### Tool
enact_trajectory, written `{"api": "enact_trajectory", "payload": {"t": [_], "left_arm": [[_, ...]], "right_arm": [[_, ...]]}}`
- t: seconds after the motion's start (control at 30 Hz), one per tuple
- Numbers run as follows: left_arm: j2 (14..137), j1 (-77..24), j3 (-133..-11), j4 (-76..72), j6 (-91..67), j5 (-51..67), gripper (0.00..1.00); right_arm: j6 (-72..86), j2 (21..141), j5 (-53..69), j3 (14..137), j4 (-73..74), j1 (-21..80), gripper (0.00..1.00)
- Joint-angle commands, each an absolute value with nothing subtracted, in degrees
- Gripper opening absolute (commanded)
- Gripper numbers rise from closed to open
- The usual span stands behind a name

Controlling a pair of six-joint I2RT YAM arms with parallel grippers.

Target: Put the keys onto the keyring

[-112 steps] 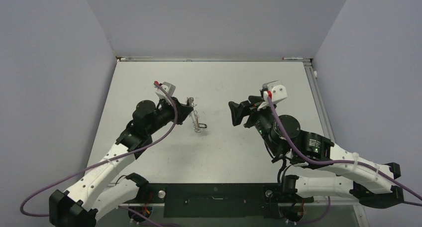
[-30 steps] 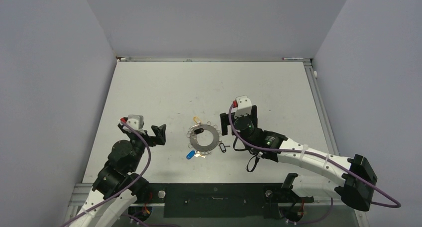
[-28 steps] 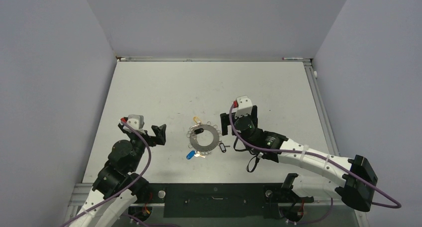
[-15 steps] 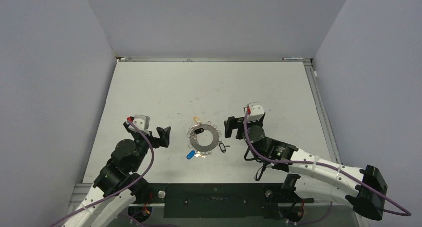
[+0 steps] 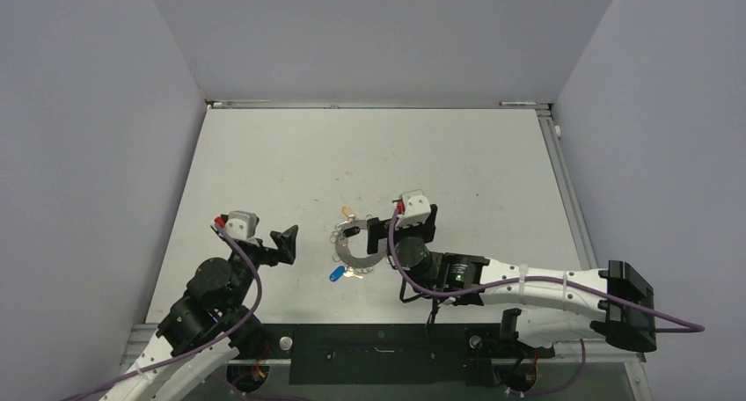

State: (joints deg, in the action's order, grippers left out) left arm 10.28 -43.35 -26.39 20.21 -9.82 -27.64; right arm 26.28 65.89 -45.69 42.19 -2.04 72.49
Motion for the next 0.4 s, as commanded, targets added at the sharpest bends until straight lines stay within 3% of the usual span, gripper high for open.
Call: {"api": "enact_trajectory", "payload": {"t": [0.0, 0.37], "left_arm": [[8.2, -44.8, -26.9, 20.0, -8.6, -31.6, 0.96], [8.8, -46.4, -26.7, 19.9, -8.7, -33.0, 0.96]], "right_arm": [[27.3, 68.5, -47.9, 47.4, -2.6, 72.8, 0.95], [28.9, 71.7, -47.5, 53.6, 4.6, 73.3, 0.95]]}}
